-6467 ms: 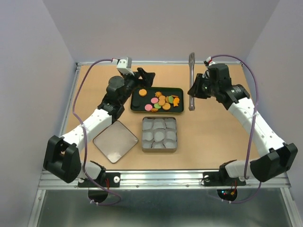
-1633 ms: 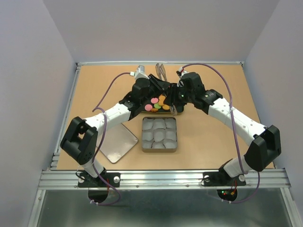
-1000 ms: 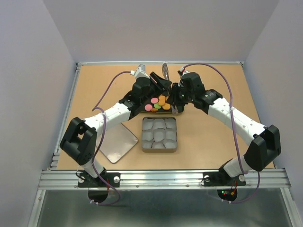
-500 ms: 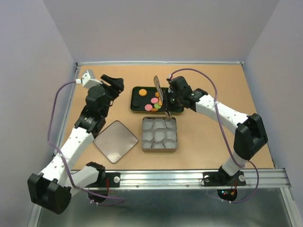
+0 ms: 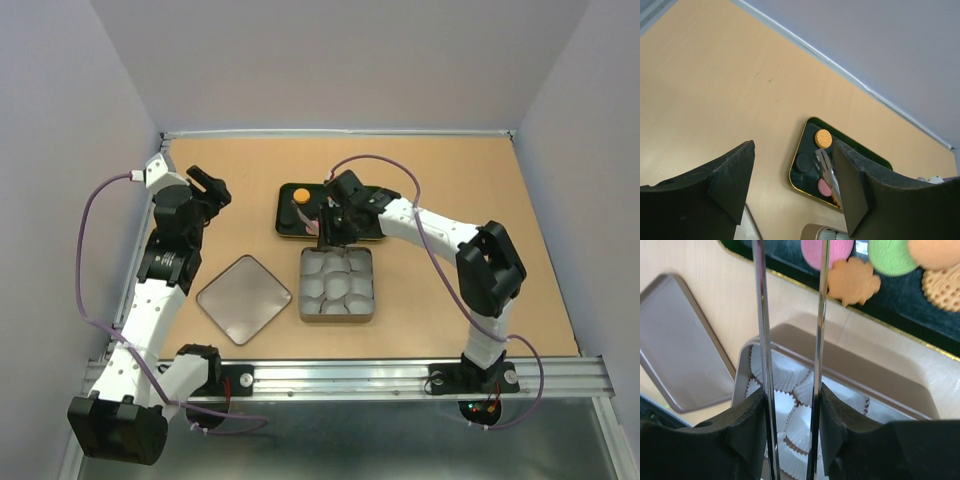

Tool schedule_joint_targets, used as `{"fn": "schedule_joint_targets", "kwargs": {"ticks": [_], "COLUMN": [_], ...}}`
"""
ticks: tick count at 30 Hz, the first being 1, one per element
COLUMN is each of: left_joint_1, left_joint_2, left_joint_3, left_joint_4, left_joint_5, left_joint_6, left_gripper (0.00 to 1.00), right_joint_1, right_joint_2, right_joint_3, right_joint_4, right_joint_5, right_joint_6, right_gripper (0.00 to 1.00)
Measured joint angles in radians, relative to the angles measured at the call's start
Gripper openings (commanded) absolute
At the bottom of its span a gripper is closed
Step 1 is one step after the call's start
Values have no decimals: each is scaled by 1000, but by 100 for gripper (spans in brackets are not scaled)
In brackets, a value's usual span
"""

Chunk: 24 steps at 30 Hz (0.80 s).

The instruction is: Pack the cookies

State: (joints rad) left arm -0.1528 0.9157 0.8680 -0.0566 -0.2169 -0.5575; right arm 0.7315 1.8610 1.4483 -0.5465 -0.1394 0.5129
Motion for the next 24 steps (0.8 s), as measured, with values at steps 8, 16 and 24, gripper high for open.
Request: {"fn": "schedule_joint_targets", "kwargs": {"ticks": [8, 16, 24], "left_joint_1": [28, 43, 50], "left_joint_2": [-25, -32, -32], "left_joint_3": [-2, -21, -41], "left_joint_4": [-5, 8, 21], "left_joint_5": [42, 79, 103], "left_joint_6": [42, 51, 51], "left_gripper": [74, 74, 74], "right_joint_1": [-4, -4, -4], "right_joint_2": [60, 95, 154], "right_joint_3": [129, 202, 242], "right_joint_4": [-45, -117, -171], "right_joint_5": [55, 125, 170], "right_joint_6": [-7, -16, -19], "right_gripper": [46, 47, 55]}}
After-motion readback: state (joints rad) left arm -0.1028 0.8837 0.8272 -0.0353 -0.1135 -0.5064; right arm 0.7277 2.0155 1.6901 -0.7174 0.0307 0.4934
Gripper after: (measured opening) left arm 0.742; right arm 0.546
